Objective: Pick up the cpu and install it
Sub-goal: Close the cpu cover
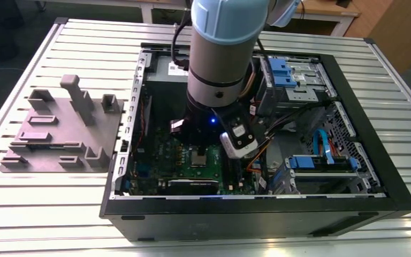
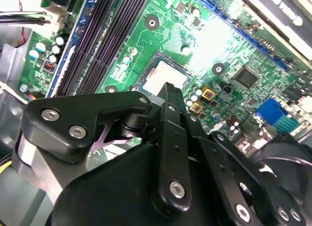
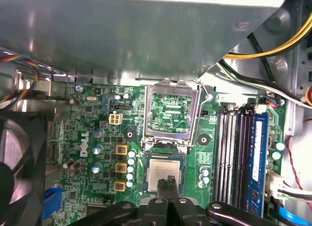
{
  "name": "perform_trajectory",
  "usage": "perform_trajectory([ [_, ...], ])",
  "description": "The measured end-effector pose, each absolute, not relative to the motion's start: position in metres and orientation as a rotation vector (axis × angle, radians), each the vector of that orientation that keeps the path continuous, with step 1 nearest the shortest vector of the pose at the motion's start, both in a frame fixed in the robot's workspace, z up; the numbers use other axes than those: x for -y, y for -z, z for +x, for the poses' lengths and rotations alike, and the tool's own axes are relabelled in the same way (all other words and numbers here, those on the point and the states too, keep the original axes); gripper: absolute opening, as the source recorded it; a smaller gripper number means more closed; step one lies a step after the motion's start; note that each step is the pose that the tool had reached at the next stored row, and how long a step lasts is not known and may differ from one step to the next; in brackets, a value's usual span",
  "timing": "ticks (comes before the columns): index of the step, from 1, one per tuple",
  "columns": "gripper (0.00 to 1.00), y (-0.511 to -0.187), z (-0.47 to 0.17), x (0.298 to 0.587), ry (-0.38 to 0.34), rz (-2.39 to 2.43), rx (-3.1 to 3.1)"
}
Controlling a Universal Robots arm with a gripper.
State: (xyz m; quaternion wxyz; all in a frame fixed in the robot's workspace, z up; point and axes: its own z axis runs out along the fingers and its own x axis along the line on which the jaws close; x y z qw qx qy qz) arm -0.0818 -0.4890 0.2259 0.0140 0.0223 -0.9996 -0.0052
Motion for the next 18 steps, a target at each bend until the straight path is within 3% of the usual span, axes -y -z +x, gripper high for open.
perform_trajectory([
  [18, 0.10, -0.2351, -0.0818, 0.4889, 0.017, 0.274, 3.111],
])
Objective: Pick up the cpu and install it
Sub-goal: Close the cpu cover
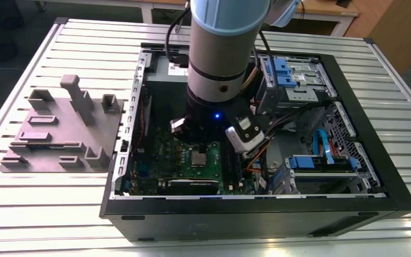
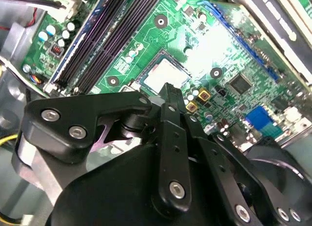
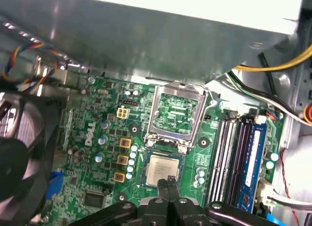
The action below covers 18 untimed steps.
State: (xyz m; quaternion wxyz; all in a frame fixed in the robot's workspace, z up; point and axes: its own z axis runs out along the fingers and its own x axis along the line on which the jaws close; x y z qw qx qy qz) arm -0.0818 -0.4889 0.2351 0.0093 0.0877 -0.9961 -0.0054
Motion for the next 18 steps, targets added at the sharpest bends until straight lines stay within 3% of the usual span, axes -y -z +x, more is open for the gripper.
perform_trajectory([
  [18, 0.10, -0.2324, -0.0805, 0.4890, 0.009, 0.581, 3.104],
])
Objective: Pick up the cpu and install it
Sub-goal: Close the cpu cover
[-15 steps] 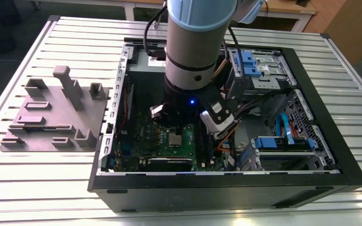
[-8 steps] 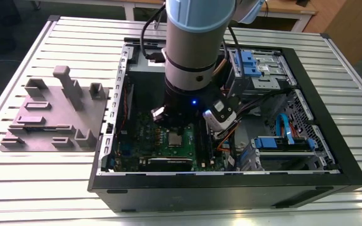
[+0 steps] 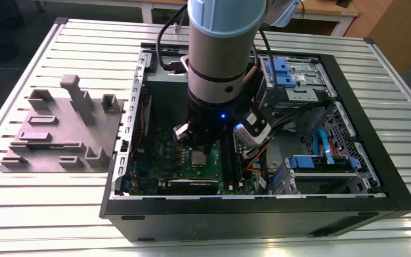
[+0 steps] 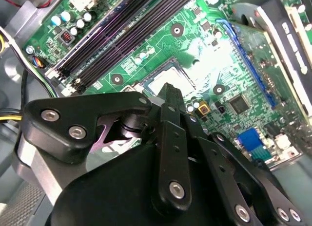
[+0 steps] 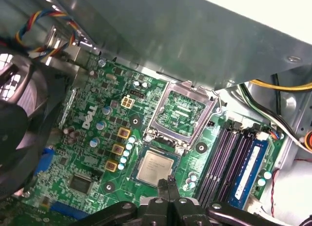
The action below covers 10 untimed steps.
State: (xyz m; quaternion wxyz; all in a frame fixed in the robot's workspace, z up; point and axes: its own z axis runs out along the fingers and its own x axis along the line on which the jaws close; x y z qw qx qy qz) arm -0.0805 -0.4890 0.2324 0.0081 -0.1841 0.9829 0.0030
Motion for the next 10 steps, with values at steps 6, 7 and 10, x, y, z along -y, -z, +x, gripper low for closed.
perform_trajectory([
  [6, 0.10, -0.2321, -0.0792, 0.4890, -0.009, -0.649, -3.055],
  [7, 0.10, -0.2321, -0.0791, 0.4889, -0.010, -0.660, -3.053],
  [10, 0.10, -0.2321, -0.0787, 0.4890, -0.010, -0.695, -3.045],
])
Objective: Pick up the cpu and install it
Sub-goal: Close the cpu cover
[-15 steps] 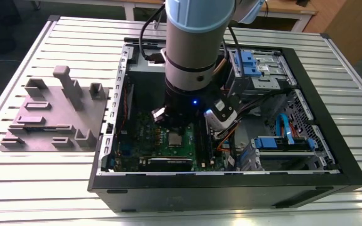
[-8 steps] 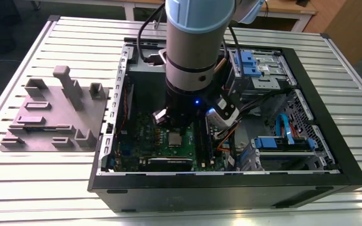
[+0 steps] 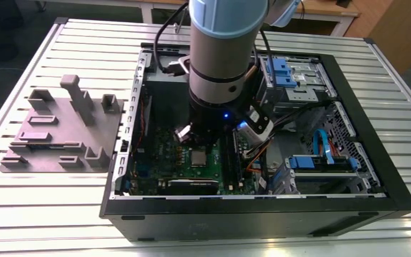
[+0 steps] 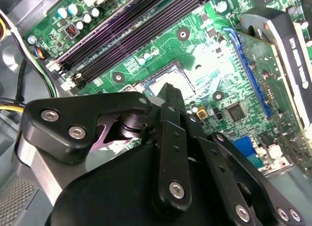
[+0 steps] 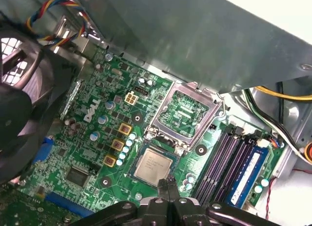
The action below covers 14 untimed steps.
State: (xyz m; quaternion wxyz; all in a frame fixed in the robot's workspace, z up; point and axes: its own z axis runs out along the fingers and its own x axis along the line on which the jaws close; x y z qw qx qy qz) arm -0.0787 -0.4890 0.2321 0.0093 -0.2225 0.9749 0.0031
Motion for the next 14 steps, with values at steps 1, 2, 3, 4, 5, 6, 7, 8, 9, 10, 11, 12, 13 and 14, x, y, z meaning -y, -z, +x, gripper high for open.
perform_trajectory([
  [1, 0.10, -0.2320, -0.0785, 0.4890, -0.010, -0.708, -3.041],
  [2, 0.10, -0.2320, -0.0785, 0.4889, -0.009, -0.725, -3.037],
  [3, 0.10, -0.2318, -0.0784, 0.4889, -0.009, -0.744, -3.032],
  [4, 0.10, -0.2316, -0.0783, 0.4889, -0.009, -0.763, -3.026],
  [5, 0.10, -0.2315, -0.0783, 0.4890, -0.009, -0.782, -3.020],
  [6, 0.10, -0.2313, -0.0782, 0.4890, -0.009, -0.801, -3.015],
  [7, 0.10, -0.2312, -0.0782, 0.4890, -0.009, -0.821, -3.009],
  [8, 0.10, -0.2312, -0.0782, 0.4889, -0.009, -0.842, -3.003],
  [9, 0.10, -0.2311, -0.0782, 0.4889, -0.009, -0.861, -2.997],
  [10, 0.10, -0.2310, -0.0781, 0.4889, -0.009, -0.881, -2.991],
  [11, 0.10, -0.2310, -0.0776, 0.4890, -0.010, -0.898, -2.986],
  [12, 0.10, -0.2308, -0.0769, 0.4890, -0.010, -0.908, -2.983],
  [13, 0.10, -0.2308, -0.0760, 0.4888, -0.010, -0.913, -2.981],
  [14, 0.10, -0.2308, -0.0744, 0.4885, -0.010, -0.915, -2.981],
])
